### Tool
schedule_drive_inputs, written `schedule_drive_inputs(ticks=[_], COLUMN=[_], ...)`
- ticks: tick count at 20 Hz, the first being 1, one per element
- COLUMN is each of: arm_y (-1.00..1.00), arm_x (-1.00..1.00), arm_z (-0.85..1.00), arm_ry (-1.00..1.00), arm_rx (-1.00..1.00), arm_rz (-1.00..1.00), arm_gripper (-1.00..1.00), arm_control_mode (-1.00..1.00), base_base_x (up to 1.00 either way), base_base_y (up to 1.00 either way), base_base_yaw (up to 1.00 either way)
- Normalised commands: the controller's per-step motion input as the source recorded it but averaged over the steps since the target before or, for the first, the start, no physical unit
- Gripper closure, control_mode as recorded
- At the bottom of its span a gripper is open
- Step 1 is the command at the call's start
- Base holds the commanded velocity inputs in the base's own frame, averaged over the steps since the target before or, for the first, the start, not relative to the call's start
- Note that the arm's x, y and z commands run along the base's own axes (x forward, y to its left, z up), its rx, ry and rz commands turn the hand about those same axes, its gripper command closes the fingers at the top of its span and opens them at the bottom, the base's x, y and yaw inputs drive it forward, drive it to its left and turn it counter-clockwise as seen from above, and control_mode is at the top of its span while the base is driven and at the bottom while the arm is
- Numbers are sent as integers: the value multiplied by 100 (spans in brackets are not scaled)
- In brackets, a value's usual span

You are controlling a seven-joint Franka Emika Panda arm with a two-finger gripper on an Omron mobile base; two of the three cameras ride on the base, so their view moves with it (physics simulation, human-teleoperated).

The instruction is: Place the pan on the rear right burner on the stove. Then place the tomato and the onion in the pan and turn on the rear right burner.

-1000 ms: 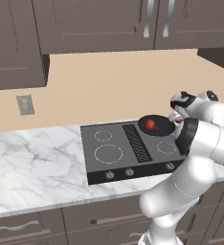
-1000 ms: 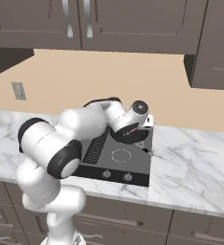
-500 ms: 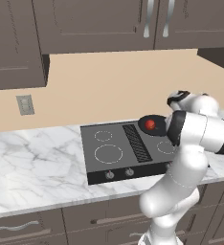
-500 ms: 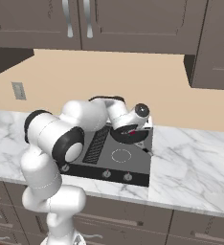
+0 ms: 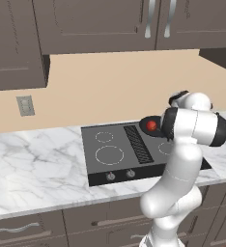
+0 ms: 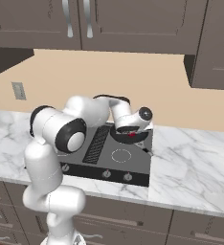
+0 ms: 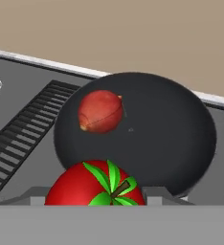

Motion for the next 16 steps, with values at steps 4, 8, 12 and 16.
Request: schedule_drive_inputs(ticks=[4, 8, 12, 16], arm_y=[2, 0, 1, 0], arm_x=[19, 15, 12, 7], arm_z=[-5, -7, -11, -13], arm_ry=[0, 0, 0, 0], arm_rx=[0, 0, 0, 0], arm_rz=[8, 8, 8, 8], arm_gripper=[100, 100, 100, 100], arm_control_mode=[-100, -100, -100, -100], base_base_x=[0, 0, 0, 0], base_base_y=[0, 0, 0, 0], base_base_yaw=[0, 0, 0, 0])
